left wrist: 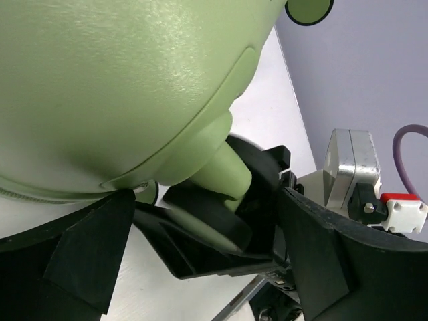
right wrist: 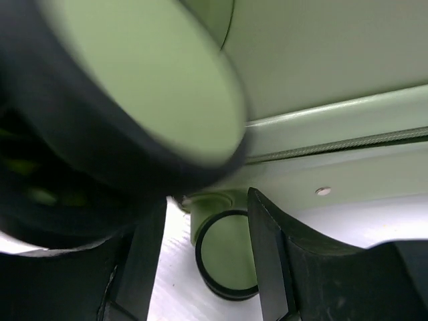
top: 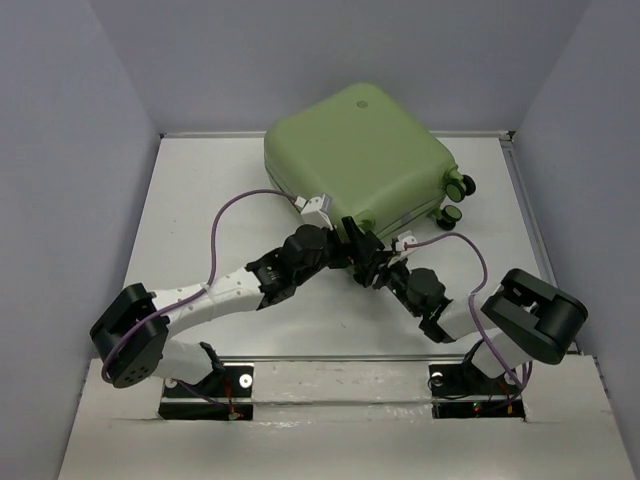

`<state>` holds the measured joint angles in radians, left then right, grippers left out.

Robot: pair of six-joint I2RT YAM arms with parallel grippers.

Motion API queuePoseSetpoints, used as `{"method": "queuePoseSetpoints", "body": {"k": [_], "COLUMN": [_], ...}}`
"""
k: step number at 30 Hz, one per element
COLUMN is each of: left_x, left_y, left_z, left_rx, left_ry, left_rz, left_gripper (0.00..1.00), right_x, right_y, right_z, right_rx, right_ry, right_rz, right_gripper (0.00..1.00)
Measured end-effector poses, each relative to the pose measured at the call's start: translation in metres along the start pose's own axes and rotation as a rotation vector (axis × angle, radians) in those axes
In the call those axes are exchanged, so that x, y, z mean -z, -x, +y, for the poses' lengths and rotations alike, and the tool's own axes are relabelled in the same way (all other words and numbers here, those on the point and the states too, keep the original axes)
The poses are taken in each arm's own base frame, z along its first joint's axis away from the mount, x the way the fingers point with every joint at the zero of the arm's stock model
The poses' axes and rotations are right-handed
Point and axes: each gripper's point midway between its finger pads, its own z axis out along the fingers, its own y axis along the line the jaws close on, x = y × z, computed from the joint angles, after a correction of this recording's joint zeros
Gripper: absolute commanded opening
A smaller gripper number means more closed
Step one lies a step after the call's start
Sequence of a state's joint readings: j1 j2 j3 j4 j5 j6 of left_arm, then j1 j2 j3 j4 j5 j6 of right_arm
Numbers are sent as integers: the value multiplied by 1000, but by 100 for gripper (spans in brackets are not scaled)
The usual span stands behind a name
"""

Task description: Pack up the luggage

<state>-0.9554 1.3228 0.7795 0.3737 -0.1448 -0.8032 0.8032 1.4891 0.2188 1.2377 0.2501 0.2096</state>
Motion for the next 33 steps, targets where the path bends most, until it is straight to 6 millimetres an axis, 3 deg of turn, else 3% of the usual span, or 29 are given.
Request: {"method": "queuePoseSetpoints", "body": {"k": [10,18,21,22,25,29,33], "left_x": [-10,-21,-28,-29,-32,-32,-29], "left_y": [3,-7,-13,-15,-15,-13,-8], "left_z": [-20,-22,-20,-20,-16,-16,-15], "left_rx": [14,49,69,77,93,120,130], "left_ry": [-43,-41,-35,-35,-38,-76,-92], "left_rz": [14,56,71,73,48,-2,-42], "left_gripper": [99,99,88,68,33,6,6], "right_x": [25,30,32,33,33,33,32], "right_y": [-27,-6,-2,-1,-1,-13,-34], "right_z": [-5,0,0,1,1,-2,-7], "right_rx": [-35,-66,-75,-79,-82,-74,-55], "right_ry": [18,38,41,43,43,33,14], "right_rz": [75,11,-2,-6,-7,25,88], "right_gripper": [57,57,57,57,57,56,55]}}
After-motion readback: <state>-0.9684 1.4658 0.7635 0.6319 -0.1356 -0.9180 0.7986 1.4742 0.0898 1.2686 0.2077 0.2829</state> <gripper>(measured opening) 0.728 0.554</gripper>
